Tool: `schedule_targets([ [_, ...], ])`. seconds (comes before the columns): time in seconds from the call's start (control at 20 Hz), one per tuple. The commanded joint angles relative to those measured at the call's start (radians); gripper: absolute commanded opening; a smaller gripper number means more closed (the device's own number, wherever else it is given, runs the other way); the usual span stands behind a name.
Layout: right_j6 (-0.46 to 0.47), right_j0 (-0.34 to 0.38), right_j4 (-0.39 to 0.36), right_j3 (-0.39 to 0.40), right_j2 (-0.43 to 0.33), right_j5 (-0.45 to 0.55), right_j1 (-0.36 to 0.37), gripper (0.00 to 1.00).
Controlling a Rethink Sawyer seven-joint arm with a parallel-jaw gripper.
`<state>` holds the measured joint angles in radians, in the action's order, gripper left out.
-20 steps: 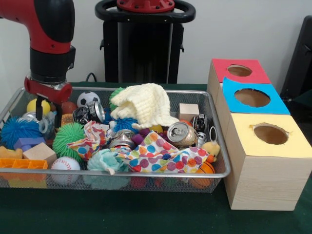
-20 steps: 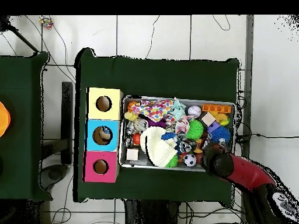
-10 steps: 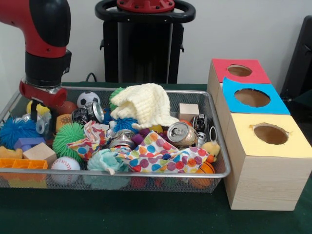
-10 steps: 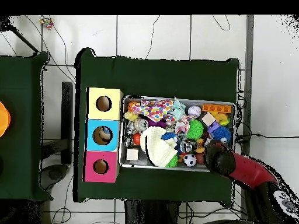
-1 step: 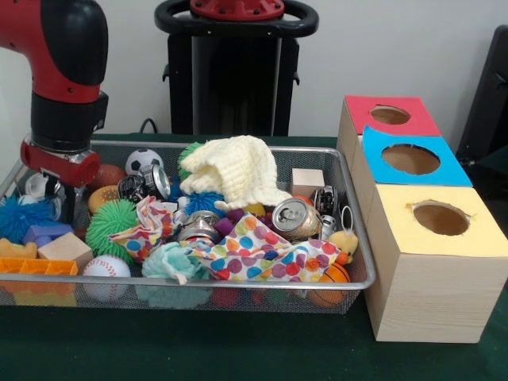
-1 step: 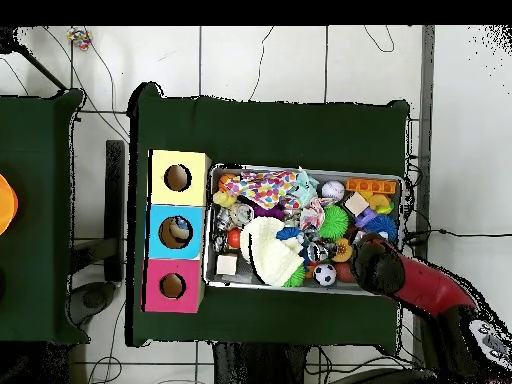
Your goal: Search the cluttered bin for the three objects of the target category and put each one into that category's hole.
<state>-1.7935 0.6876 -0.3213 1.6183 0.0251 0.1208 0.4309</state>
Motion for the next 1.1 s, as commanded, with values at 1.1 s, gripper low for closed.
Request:
schedule_targets([
  [1.1,-0.037,-0.006,0.033,0.162,-0.090,0.223,0.194,0.00],
])
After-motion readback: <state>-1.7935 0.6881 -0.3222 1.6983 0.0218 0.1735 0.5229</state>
